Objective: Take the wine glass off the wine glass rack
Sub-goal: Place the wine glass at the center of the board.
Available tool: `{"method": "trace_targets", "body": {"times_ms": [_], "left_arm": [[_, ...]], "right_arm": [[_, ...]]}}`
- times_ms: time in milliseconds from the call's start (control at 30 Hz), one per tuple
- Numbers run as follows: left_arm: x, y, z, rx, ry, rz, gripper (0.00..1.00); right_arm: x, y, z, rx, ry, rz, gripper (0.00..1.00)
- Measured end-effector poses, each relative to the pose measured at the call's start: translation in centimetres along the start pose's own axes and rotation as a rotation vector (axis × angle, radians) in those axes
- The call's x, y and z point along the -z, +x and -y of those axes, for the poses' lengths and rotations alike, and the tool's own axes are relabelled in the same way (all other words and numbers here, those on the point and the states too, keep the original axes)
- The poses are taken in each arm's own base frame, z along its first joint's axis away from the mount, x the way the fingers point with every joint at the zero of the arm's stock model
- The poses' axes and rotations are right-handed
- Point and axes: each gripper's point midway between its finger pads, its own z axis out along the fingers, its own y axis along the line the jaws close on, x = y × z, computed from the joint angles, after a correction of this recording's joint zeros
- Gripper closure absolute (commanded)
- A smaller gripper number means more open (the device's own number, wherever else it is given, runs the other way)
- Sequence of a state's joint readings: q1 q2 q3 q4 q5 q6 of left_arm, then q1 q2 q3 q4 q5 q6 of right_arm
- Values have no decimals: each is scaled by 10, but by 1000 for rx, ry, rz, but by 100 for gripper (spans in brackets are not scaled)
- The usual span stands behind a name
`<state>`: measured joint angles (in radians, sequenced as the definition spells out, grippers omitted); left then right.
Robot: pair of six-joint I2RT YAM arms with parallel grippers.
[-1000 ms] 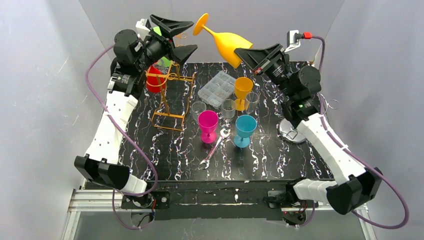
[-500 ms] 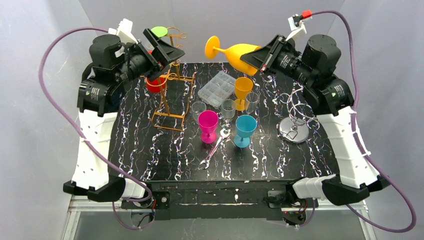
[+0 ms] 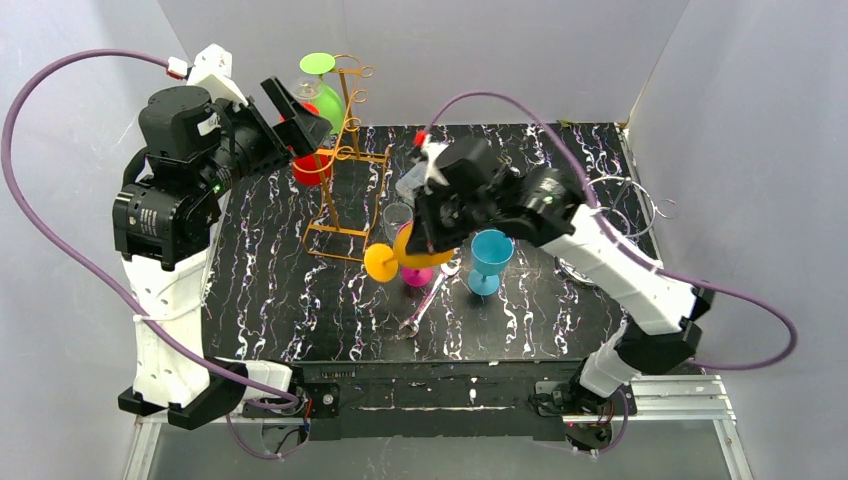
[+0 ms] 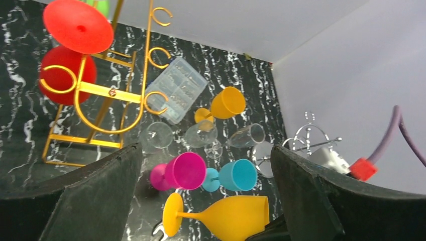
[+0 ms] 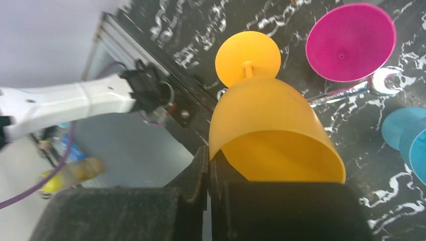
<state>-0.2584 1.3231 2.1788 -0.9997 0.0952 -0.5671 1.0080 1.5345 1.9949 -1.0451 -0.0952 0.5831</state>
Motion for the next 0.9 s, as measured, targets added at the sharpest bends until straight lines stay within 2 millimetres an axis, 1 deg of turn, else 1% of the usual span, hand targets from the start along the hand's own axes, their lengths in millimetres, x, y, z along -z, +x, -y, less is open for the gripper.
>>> {"method": "trace_targets", "body": {"times_ms": [133,200,267,333,400,500,567,667,767,900], "left_arm": [[5,1,-12,-36,-56,6,2],[6,2,-18,-51,-81,5,2],[6,3,-22,-64,-101,5,2],[6,3,-25,-73,-113,6,2],[5,4,-28,-79,-123,3,2],[5,5,-30,-86,-133,-1,2],[5,6,-31,-89,-136,-5,2],[4,7,-32,-91,-140,-11,2],[4,8,-33,-92,-143,-12,2],[4,8,-34,-92,-148,-12,2]], "right_arm": [[-30,34,-2,79,91,-112,99],[-39,45,-2,119,133,-147,99],[-41,57,2,147,175,-180,99],[-38,69,10,168,219,-214,99],[-34,78,23,177,266,-233,99],[-28,103,54,188,364,-298,99],[-28,120,75,193,424,-344,99],[-31,141,98,204,490,-403,99],[-38,153,111,211,519,-431,99],[-51,157,119,211,511,-425,99]]}}
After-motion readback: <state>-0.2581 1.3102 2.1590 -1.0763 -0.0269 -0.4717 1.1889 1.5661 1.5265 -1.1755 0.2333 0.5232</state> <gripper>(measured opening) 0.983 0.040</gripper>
